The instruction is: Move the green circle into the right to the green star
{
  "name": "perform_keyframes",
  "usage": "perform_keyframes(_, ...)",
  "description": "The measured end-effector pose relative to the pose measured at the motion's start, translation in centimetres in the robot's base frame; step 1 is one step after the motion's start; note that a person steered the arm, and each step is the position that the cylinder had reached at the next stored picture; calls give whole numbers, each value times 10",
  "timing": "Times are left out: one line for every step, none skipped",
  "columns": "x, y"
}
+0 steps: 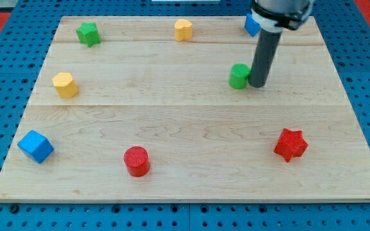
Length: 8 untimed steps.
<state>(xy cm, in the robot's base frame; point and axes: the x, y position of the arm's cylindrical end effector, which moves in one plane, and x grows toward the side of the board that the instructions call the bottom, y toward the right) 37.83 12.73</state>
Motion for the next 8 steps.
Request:
perform_keyframes(-37,-69)
perform_keyframes(-38,-195)
perform_keyframes(11,-199)
perform_keyframes(27,-215)
perform_keyframes(-23,-262)
perform_keyframes(-61,-271)
perform_keyframes(-65,-235)
perform_keyframes(-75,-203)
